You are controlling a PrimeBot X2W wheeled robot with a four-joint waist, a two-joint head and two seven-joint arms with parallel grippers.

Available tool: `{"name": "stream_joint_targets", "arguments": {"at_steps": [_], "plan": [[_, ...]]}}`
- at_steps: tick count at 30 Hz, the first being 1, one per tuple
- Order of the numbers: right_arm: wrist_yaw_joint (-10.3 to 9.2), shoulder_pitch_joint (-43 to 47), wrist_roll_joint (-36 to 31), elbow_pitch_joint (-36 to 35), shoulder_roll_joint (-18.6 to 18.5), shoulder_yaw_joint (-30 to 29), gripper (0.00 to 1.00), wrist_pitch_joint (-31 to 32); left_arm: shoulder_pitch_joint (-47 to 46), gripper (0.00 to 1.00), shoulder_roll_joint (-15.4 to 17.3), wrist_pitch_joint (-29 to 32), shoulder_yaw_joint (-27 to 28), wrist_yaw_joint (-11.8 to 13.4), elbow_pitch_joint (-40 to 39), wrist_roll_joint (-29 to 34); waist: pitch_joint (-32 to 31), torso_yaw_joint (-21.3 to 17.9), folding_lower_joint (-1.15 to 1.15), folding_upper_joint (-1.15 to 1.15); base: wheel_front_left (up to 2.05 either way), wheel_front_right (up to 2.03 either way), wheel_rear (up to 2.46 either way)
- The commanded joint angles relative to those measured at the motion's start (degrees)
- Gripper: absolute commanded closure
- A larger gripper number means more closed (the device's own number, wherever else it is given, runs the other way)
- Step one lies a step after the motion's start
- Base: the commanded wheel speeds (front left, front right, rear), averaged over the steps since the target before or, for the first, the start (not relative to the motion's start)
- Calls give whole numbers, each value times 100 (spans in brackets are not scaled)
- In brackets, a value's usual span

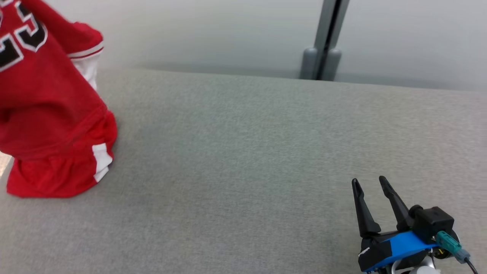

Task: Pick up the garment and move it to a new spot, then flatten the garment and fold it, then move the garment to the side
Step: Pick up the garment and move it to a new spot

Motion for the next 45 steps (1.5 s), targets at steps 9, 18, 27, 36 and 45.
{"name": "stream_joint_targets", "arguments": {"at_steps": [9, 18, 27, 36, 45], "plan": [[1, 62, 194, 238, -18, 62, 0, -175, -559, 100, -567, 246, -544, -187, -656, -119, -362, -889, 2, 0, 0, 0, 0], [1, -44, 169, 227, -16, 15, 0, -211, -78, 100, -1032, 367, -1179, -339, -891, -282, -206, -1653, 2, 0, 0, 0, 0], [1, -137, 243, 222, -18, 52, 0, -246, 700, 100, -1442, -156, -2001, -431, -155, 102, 19, -2105, 2, 0, 0, 0, 0], [1, -111, 202, 254, -17, 31, 0, -275, 1607, 53, -2024, -1342, -2396, -164, 1397, 480, 69, -2188, 2, 0, 0, 0, 0], [1, -9, 105, 193, -18, 14, 0, -149, 2080, 0, -2622, -2343, -2358, 154, 2227, 402, -118, -1775, 2, 0, 0, 0, 0]]}}
